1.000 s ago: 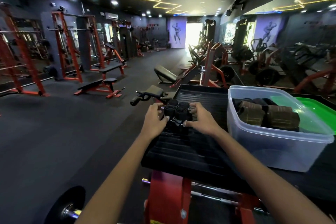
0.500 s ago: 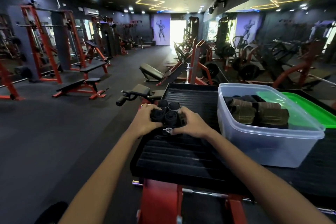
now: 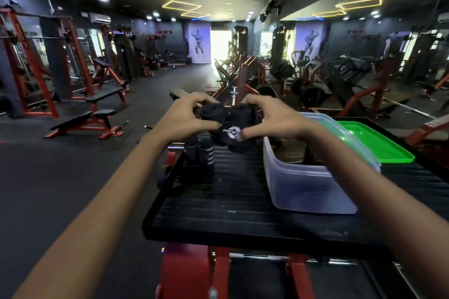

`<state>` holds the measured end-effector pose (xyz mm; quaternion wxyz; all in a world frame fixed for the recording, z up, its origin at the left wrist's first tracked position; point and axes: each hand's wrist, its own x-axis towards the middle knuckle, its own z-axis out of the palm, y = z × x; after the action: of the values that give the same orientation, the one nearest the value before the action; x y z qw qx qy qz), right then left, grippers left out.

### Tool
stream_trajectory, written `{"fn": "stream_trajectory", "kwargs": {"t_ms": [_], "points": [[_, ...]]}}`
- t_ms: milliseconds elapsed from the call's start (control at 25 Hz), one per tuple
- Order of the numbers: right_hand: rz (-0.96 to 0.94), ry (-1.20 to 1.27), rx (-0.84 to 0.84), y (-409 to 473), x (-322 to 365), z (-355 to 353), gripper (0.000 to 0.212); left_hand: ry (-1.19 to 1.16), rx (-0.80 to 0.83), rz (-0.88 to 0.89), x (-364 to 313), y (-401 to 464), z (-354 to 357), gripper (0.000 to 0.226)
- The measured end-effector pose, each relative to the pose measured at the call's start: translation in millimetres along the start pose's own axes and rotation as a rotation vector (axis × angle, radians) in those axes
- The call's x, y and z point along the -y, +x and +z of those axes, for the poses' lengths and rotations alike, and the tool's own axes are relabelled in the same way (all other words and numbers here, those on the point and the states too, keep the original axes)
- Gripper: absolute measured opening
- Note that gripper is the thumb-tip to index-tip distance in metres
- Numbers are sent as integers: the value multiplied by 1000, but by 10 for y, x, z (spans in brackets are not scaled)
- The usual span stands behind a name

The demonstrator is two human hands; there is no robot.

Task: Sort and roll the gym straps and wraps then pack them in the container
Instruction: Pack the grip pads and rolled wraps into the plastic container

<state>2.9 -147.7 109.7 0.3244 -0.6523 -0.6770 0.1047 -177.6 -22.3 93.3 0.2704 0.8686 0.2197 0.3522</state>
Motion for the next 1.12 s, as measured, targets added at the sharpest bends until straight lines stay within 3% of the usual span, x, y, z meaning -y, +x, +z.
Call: {"fn": "stream_trajectory", "kwargs": {"t_ms": [200, 360, 840, 1120], "points": [[128, 60, -68, -400, -454, -783, 38, 54, 4, 112, -540, 302, 541, 38], [234, -82, -37, -730, -848, -1057, 37, 75, 77, 162, -770, 458, 978, 43], [298, -516, 373, -776, -996, -1007, 40, 233, 302, 205, -908, 579, 1622, 47], [368, -595, 353, -741, -962, -1006, 52, 217, 294, 83, -858, 587, 1716, 46]]}}
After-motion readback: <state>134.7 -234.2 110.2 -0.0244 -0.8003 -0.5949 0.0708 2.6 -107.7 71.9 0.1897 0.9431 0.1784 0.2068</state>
